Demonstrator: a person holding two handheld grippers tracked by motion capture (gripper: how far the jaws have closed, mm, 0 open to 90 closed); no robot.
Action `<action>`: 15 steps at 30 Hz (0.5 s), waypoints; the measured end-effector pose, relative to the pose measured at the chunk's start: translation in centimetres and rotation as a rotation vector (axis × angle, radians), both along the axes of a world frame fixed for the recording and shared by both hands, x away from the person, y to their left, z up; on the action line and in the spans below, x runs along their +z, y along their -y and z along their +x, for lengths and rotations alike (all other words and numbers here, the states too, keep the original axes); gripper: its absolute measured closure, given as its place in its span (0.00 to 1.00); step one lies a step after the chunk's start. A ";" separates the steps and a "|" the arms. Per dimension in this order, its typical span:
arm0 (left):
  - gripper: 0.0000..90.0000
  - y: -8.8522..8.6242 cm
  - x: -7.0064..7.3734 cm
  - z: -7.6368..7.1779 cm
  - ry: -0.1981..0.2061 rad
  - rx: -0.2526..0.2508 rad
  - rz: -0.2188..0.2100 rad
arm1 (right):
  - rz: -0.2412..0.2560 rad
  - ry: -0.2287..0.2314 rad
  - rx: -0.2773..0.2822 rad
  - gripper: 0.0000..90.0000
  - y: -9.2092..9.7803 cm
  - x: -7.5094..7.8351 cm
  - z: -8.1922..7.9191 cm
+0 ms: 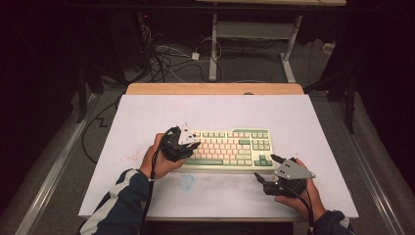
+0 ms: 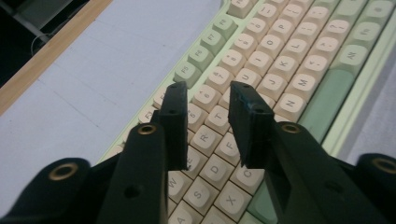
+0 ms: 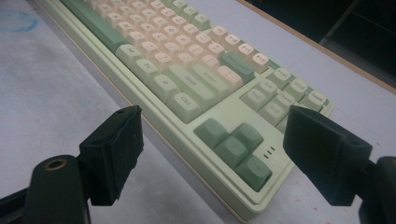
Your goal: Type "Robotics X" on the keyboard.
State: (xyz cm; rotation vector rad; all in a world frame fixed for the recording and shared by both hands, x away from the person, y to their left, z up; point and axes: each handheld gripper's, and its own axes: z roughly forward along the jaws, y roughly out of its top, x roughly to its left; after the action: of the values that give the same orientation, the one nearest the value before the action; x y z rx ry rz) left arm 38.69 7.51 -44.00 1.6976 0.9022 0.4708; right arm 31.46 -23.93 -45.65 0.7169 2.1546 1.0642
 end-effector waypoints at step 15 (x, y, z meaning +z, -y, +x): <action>0.25 -2.2 -0.1 -2.4 0.107 0.021 -0.057 | 0.004 0.002 -0.010 0.23 0.2 0.1 0.1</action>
State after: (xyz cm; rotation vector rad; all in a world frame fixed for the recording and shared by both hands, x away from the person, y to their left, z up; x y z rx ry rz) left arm 36.32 9.75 -44.07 1.5969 0.8485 0.5398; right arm 31.52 -24.18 -45.55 0.7279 2.1457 1.0631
